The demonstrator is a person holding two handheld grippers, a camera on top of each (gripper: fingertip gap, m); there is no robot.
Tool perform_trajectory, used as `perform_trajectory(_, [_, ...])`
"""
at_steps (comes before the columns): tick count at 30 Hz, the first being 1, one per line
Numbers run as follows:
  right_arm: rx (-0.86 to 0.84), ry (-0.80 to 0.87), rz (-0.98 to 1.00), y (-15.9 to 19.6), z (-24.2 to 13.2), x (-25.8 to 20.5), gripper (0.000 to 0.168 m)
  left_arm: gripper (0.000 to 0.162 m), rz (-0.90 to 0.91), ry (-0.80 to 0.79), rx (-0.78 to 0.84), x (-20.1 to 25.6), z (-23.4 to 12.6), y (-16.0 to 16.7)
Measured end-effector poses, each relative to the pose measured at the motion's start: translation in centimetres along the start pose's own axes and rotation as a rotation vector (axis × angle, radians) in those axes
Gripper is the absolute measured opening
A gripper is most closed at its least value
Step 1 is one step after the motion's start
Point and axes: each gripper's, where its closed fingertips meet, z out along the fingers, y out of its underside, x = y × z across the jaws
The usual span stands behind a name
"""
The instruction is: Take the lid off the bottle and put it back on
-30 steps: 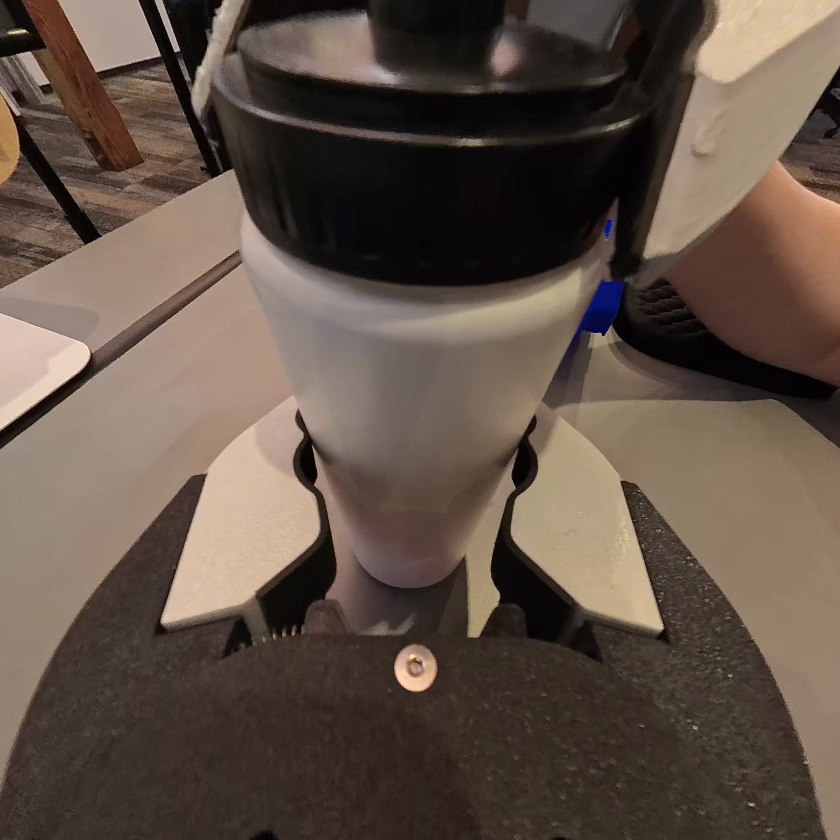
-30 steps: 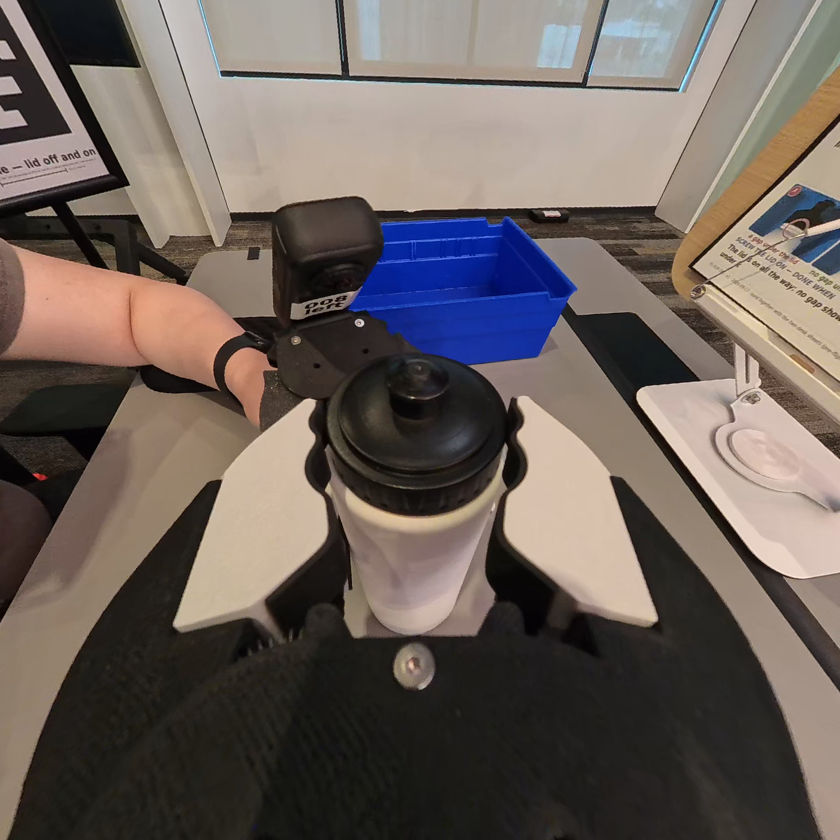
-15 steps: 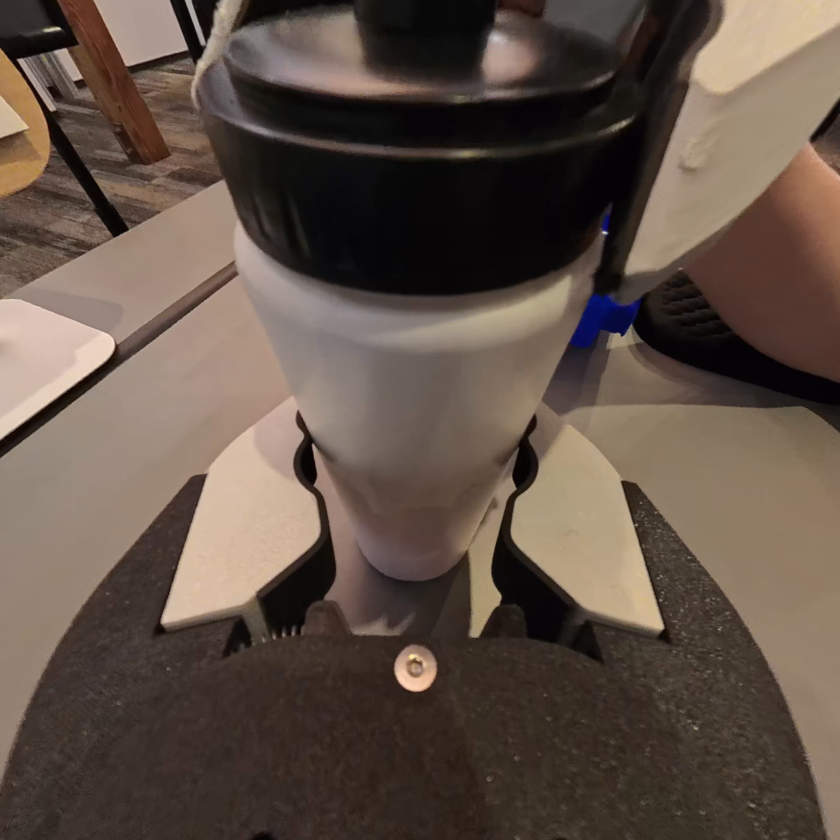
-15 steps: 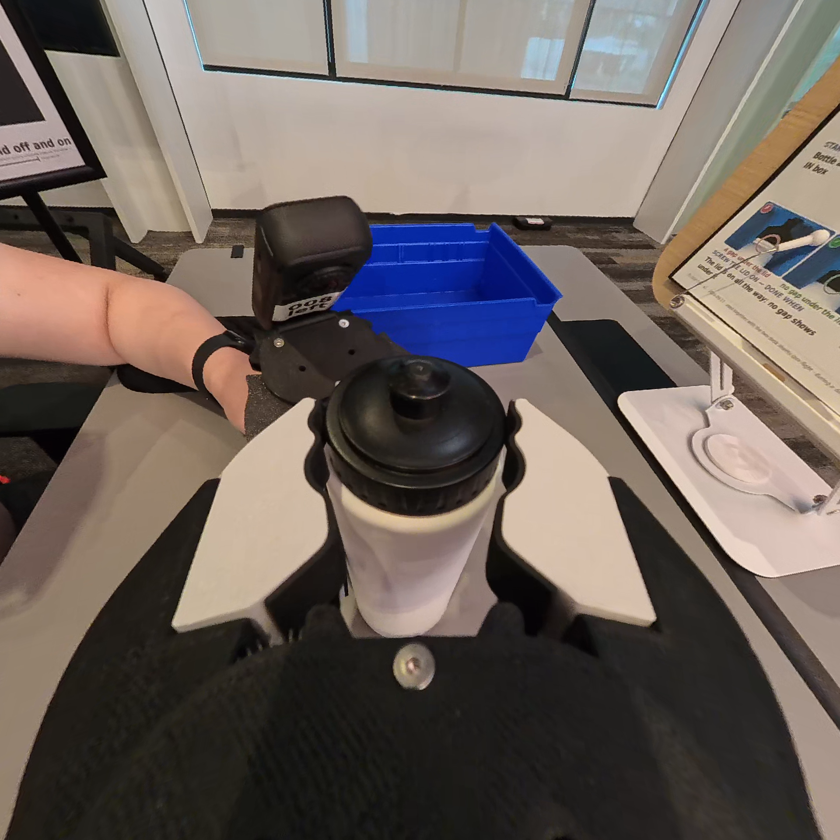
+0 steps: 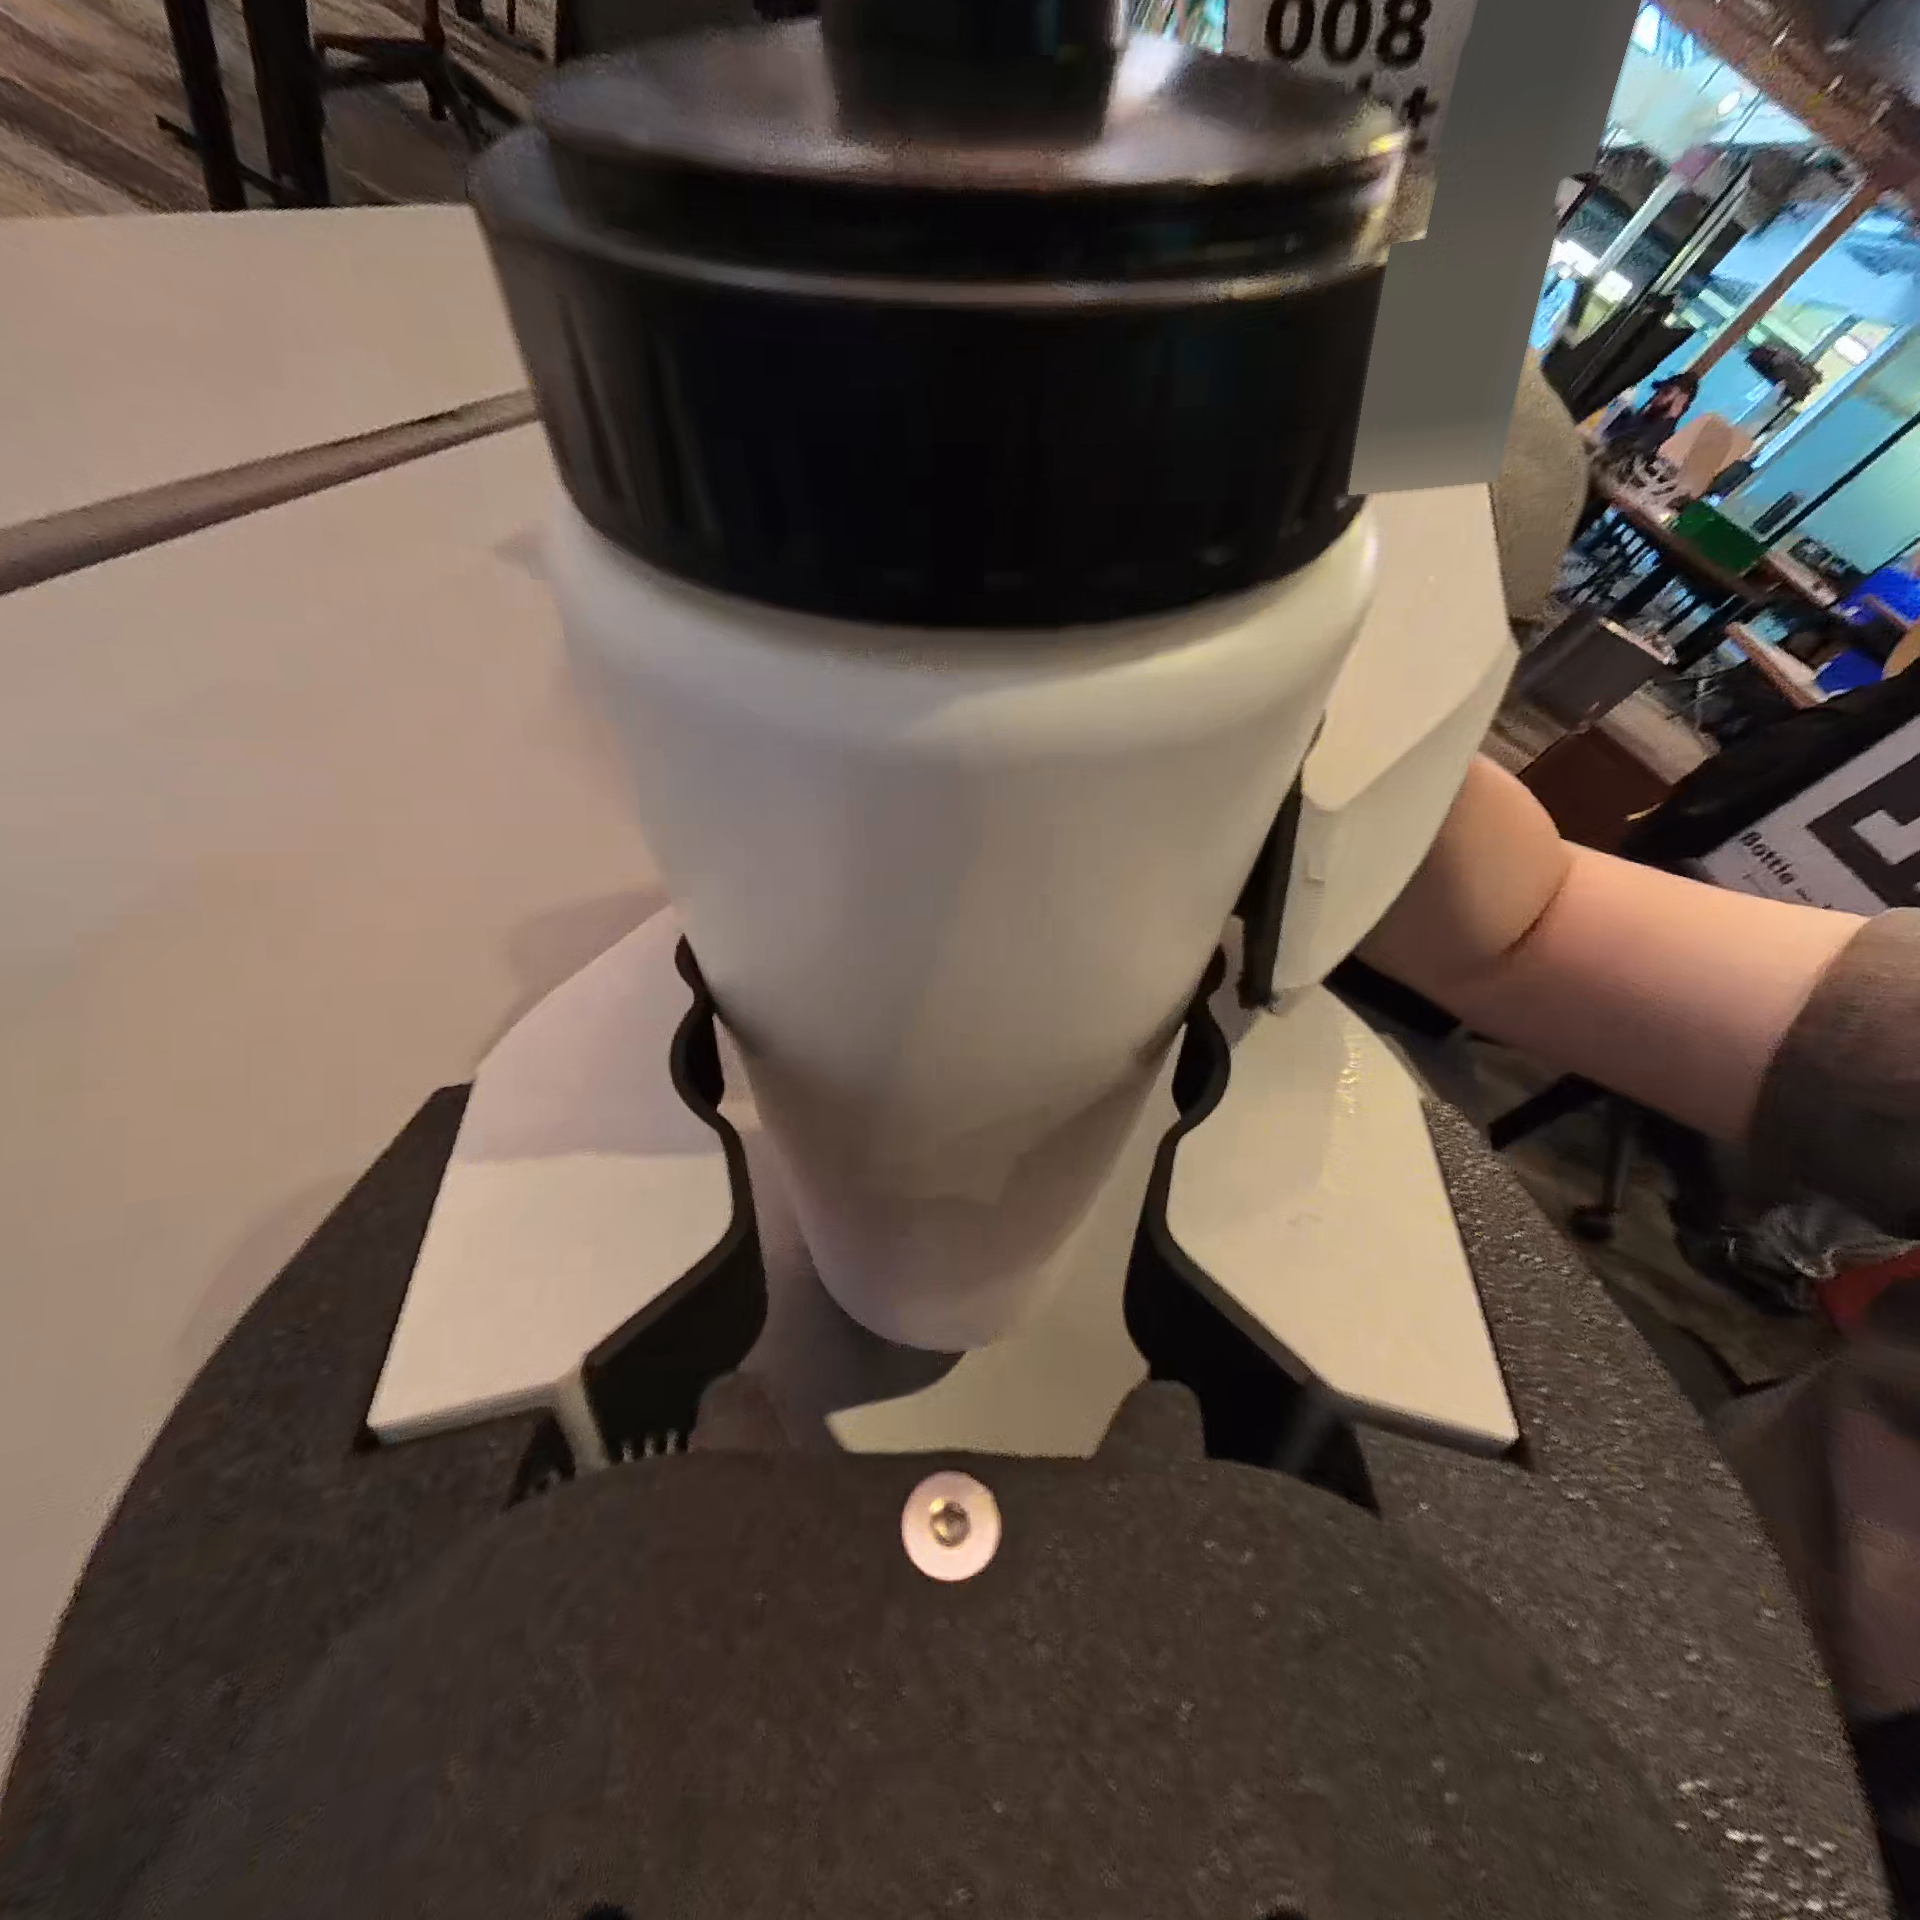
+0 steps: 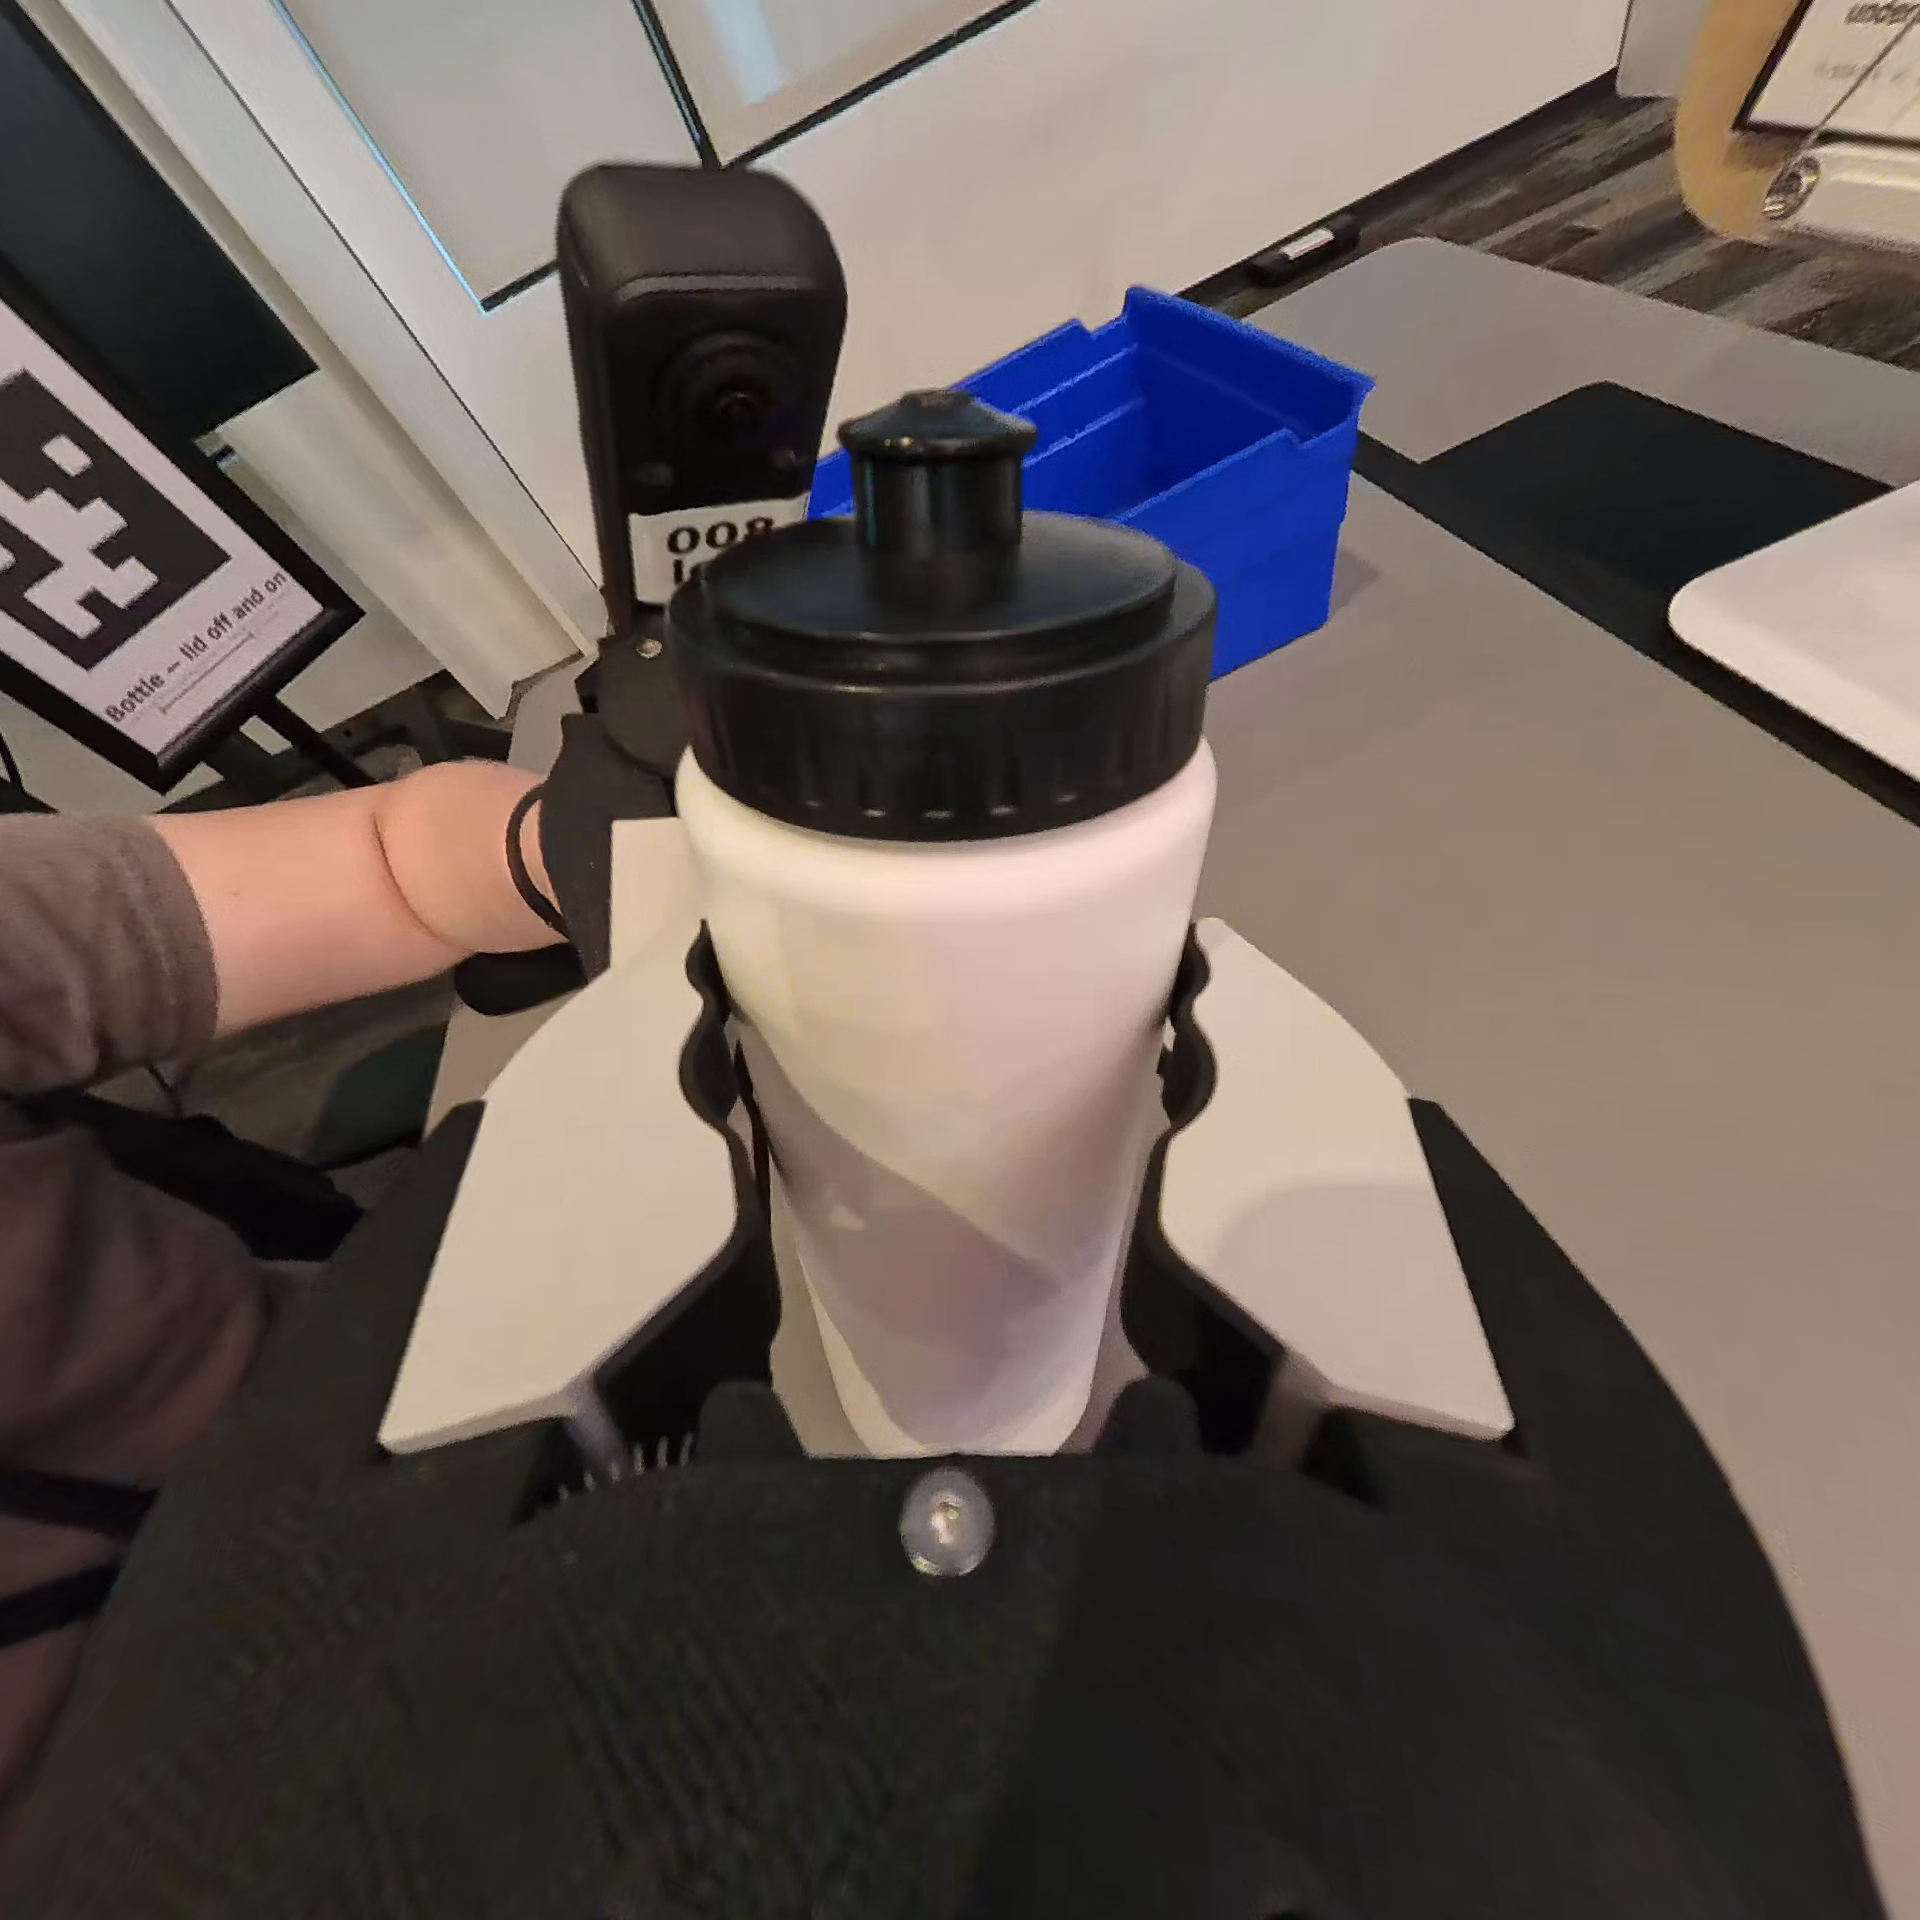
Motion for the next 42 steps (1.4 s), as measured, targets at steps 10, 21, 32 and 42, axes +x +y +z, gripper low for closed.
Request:
perform_trajectory(10, [0.139,-0.095,0.302,-3.6,-6.0,0.3,0.084,0.080,-0.006,0.112,0.034,3.4,-1.4,-1.8])
perform_trajectory(21, [0.199,0.382,0.149,-5.7,-24.7,1.6,0.084,0.076,0.165,-0.014,-0.003,3.8,-4.7,-4.3])
perform_trajectory(32, [-0.365,0.807,0.628,10.0,-27.3,16.1,0.084,0.076,0.224,-0.056,-0.048,3.9,-4.7,-3.8])
perform_trajectory(42, [-0.627,0.954,0.663,14.7,-26.7,19.1,0.083,0.076,0.233,-0.052,-0.055,3.6,-4.3,-3.6])
